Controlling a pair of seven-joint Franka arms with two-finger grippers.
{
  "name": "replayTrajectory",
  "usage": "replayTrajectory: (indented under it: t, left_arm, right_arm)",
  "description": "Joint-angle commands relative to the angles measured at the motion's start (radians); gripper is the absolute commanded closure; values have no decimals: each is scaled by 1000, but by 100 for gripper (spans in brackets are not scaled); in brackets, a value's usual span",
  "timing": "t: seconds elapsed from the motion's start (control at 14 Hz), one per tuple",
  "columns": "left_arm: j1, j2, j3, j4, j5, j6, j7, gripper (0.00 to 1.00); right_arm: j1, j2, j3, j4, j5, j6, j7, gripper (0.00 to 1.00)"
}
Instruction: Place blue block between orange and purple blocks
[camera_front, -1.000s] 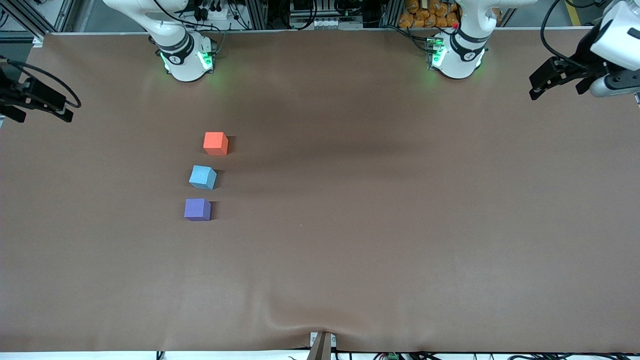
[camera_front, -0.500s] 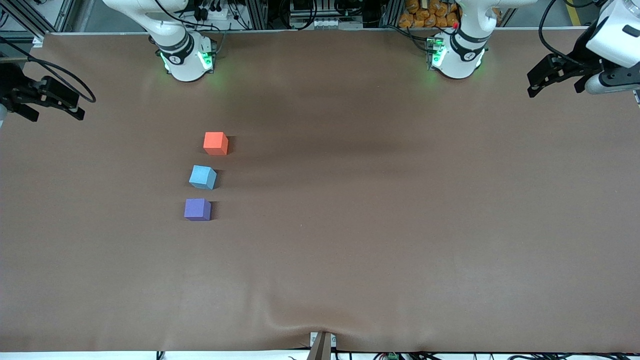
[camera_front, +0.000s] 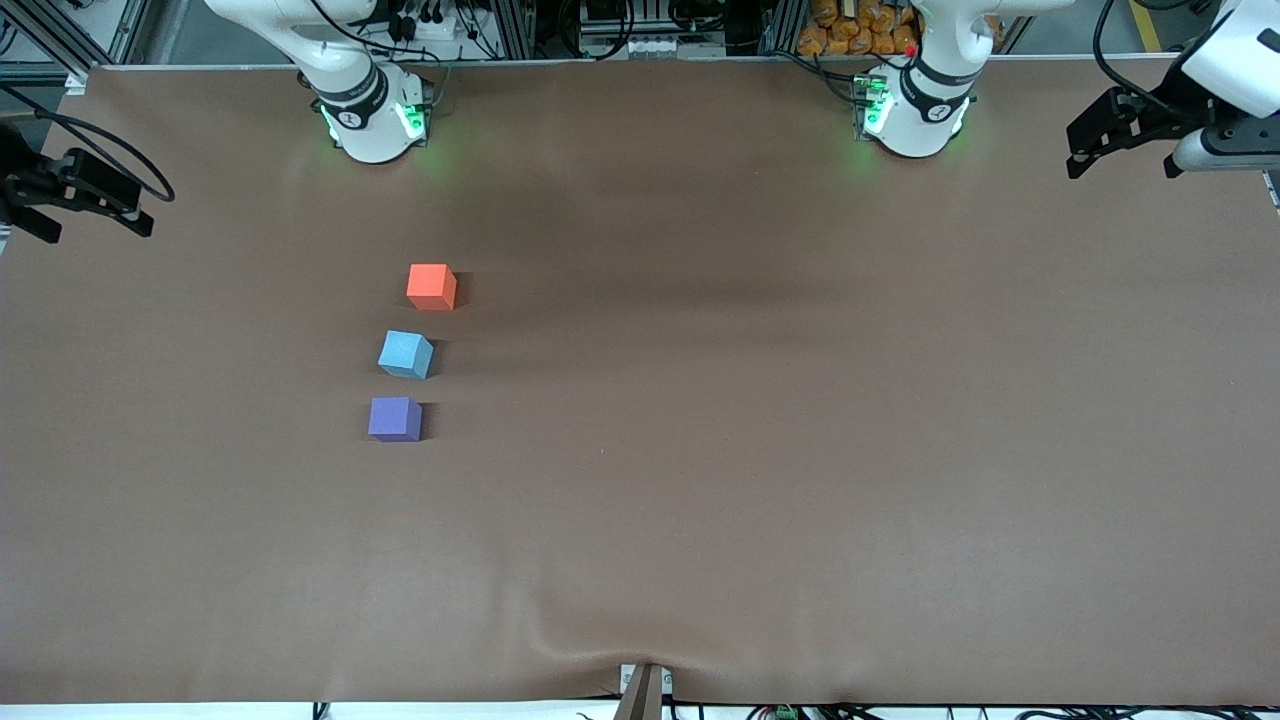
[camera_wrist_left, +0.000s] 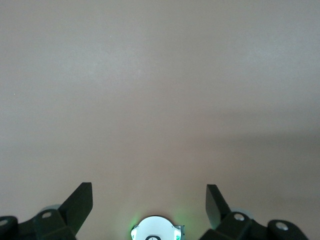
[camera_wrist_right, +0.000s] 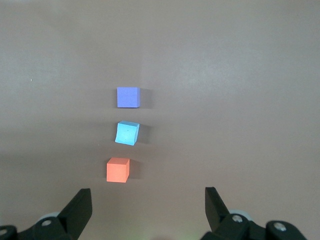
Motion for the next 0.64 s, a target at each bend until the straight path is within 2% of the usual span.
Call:
replayTrajectory:
  t: [0.0,0.57]
  left_arm:
    - [8,-1,0,10,-17,-18,22,0]
    - [8,19,0,35,-35,-15,19,0]
  right_arm:
    - [15,-30,-11,-27,-3,0,-14,0]
    - [13,-29,-8,-27,-1,0,-14,0]
